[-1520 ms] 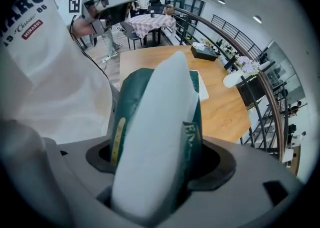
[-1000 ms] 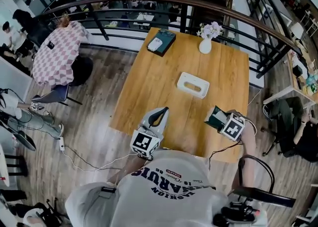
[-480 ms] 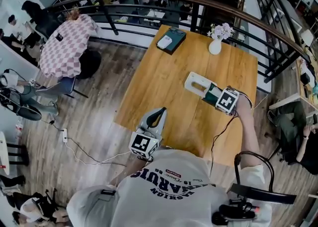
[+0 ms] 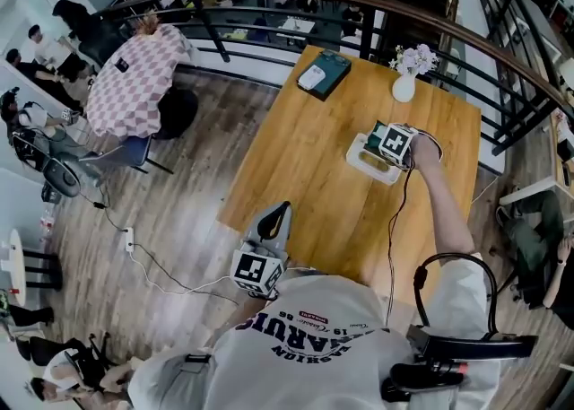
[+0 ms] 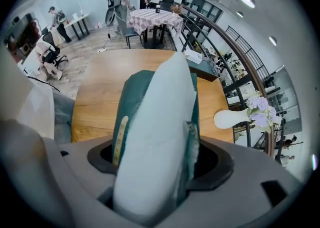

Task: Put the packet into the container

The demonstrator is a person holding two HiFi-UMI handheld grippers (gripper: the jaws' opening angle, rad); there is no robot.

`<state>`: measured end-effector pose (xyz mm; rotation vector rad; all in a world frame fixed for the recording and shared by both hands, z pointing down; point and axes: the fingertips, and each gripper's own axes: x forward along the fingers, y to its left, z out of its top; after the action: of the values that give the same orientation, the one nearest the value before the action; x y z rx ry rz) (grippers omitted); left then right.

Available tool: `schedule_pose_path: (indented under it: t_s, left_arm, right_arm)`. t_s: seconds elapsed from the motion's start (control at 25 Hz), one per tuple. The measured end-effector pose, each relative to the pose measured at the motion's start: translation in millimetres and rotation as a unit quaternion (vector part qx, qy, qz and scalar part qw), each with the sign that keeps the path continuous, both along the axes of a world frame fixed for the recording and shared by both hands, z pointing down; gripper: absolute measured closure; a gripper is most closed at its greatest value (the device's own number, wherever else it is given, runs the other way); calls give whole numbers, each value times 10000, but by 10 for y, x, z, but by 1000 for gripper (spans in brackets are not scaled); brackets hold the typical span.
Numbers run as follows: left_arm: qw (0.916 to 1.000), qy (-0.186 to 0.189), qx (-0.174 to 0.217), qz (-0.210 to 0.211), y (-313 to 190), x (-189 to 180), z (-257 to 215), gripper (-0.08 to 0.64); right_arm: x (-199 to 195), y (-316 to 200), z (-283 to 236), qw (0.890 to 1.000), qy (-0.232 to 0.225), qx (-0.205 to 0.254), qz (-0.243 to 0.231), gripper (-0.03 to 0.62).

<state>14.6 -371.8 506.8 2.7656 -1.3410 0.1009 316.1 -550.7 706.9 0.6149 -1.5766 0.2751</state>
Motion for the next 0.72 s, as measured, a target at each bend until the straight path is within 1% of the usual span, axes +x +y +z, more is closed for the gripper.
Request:
schedule_pose_path:
  t_s: [0.16, 0.32, 0.4, 0.6, 0.72]
  left_arm:
    - [10000, -32, -7, -75, -17, -13, 11, 558]
    - [9998, -21, 11, -179, -59, -74, 6, 558]
    - [9998, -15, 10, -198, -79, -87, 8, 558]
    - [9998, -35, -9, -218, -110, -77, 29, 558]
    - [9997, -65, -40, -246, -117, -67, 46, 558]
  right_arm:
    - [-76, -233, 161, 9999, -147, -42, 26, 216]
    - [-194, -272, 251, 9997, -164, -172, -45, 216]
    - [-222, -287, 279, 9997, -191, -160, -86, 216]
    - [-189, -311, 410, 9996, -180, -201, -85, 216]
    - [-176, -329, 590, 9994, -204, -245, -96, 216]
